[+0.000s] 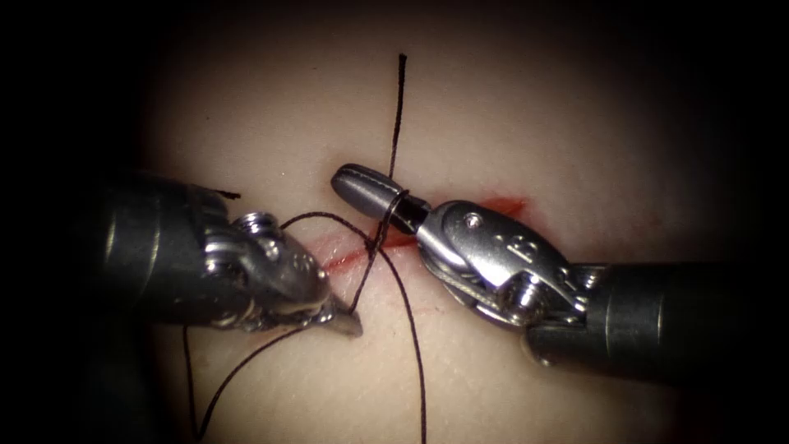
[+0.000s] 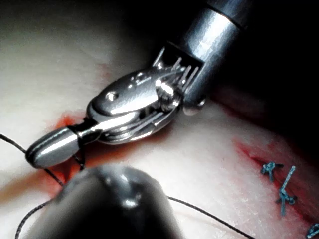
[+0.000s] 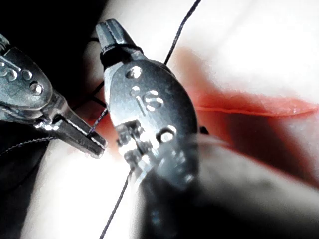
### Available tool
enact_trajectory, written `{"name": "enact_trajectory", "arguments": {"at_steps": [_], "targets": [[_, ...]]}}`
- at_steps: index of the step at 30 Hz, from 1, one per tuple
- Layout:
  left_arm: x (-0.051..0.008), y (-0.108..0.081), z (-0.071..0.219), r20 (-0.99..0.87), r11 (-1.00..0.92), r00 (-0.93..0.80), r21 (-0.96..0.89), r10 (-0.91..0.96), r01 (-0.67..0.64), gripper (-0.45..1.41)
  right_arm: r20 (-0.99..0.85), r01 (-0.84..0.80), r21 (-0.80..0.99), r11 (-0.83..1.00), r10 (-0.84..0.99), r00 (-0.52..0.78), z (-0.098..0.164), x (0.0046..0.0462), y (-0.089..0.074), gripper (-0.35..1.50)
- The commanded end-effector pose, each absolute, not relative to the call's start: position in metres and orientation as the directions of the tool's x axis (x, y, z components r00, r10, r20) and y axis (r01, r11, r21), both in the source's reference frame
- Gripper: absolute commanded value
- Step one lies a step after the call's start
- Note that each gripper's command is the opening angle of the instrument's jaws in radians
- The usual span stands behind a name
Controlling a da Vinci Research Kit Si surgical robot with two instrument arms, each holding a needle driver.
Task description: Wound Closure
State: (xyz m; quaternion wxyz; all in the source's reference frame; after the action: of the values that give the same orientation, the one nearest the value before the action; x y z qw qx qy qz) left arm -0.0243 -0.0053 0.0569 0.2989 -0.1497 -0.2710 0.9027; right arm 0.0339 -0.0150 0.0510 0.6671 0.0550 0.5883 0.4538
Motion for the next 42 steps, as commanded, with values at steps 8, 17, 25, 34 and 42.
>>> {"name": "enact_trajectory", "arguments": {"at_steps": [8, 17, 25, 34, 42], "targets": [[-0.0268, -0.0044, 0.0574, -0.121, -0.666, -0.729, -0.526, 0.674, -0.529, -0.45, -0.642, -0.715, 0.579, 0.392, 0.76, -0.103, 0.05, 0.0353, -0.0156, -0.35], [-0.0268, -0.0016, 0.0601, -0.086, -0.629, -0.693, -0.512, 0.715, -0.585, -0.45, -0.584, -0.802, 0.536, 0.263, 0.802, -0.127, 0.0501, 0.035, -0.0155, -0.16], [-0.0267, -0.0013, 0.0601, -0.084, -0.628, -0.692, -0.508, 0.717, -0.589, -0.45, -0.531, -0.829, 0.54, 0.145, 0.823, -0.202, 0.0516, 0.0343, -0.014, -0.18], [-0.0276, -0.0025, 0.0587, -0.091, -0.651, -0.725, -0.527, 0.682, -0.546, -0.45, -0.499, -0.822, 0.557, 0.118, 0.839, -0.217, 0.0527, 0.034, -0.013, -0.01], [-0.0278, -0.0025, 0.0587, -0.1, -0.665, -0.739, -0.529, 0.666, -0.527, -0.45, -0.486, -0.832, 0.548, 0.087, 0.843, -0.231, 0.0524, 0.0338, -0.0134, 0.73]]}}
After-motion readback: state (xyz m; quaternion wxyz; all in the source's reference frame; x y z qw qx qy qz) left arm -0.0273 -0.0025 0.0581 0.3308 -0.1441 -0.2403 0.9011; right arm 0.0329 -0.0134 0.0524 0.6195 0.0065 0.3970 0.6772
